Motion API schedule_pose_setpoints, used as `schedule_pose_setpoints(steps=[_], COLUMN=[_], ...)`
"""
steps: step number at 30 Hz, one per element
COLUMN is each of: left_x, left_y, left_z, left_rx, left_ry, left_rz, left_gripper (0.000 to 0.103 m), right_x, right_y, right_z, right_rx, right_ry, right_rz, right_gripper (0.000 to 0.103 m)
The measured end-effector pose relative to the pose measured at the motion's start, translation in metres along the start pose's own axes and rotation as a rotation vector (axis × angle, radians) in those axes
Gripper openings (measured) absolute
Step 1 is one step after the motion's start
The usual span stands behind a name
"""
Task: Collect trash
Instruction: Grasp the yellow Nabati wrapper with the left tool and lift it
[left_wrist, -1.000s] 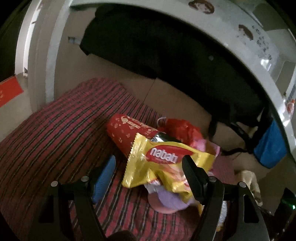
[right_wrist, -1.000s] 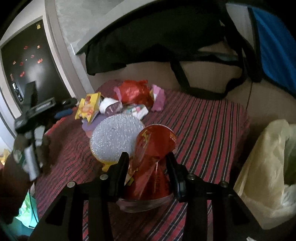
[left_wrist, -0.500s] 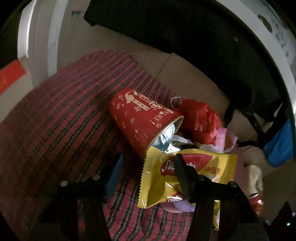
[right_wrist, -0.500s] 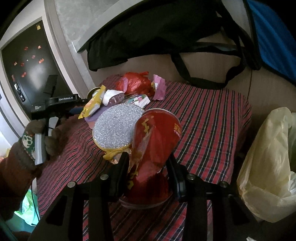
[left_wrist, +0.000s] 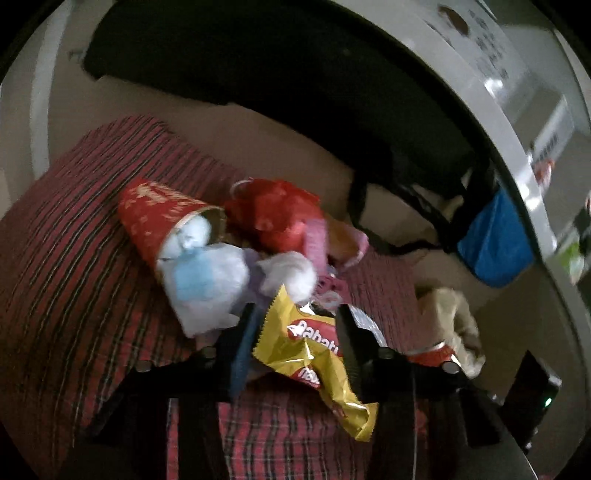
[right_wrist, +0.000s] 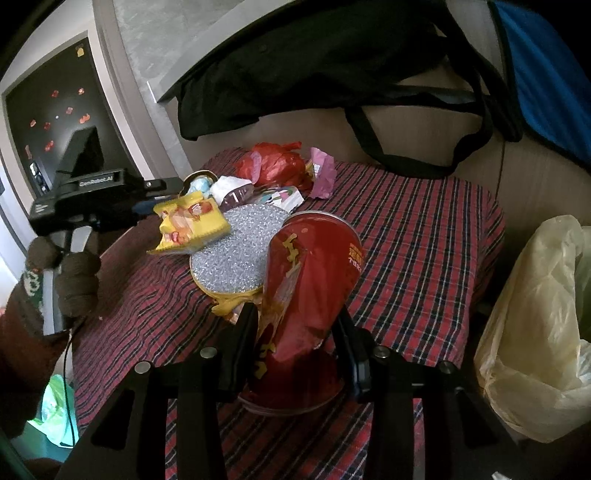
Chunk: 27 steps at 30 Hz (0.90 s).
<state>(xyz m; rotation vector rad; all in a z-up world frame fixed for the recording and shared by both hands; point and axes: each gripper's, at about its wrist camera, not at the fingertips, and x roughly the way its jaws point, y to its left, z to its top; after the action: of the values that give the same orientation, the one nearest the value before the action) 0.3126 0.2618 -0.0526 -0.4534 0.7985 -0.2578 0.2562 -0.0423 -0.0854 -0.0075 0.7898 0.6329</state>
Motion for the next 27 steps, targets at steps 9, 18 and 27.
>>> schedule_pose_setpoints(steps=[9, 18, 27], left_x=[0.032, 0.019, 0.003], left_y=[-0.020, -0.016, 0.008], left_z=[-0.033, -0.061, -0.085], left_rx=[0.061, -0.017, -0.256], left_ry=[0.141, 0.137, 0.160], left_rz=[0.096, 0.010, -0.148], left_gripper=[0.035, 0.041, 0.044], right_x=[-0.006, -0.003, -0.010], right_y=[-0.005, -0.013, -0.023], right_z=[-0.002, -0.001, -0.006], right_rx=[0.013, 0.020, 0.059], right_ry=[-0.005, 0.018, 0.005], right_rz=[-0.003, -0.008, 0.017], right_gripper=[0.037, 0.048, 0.050])
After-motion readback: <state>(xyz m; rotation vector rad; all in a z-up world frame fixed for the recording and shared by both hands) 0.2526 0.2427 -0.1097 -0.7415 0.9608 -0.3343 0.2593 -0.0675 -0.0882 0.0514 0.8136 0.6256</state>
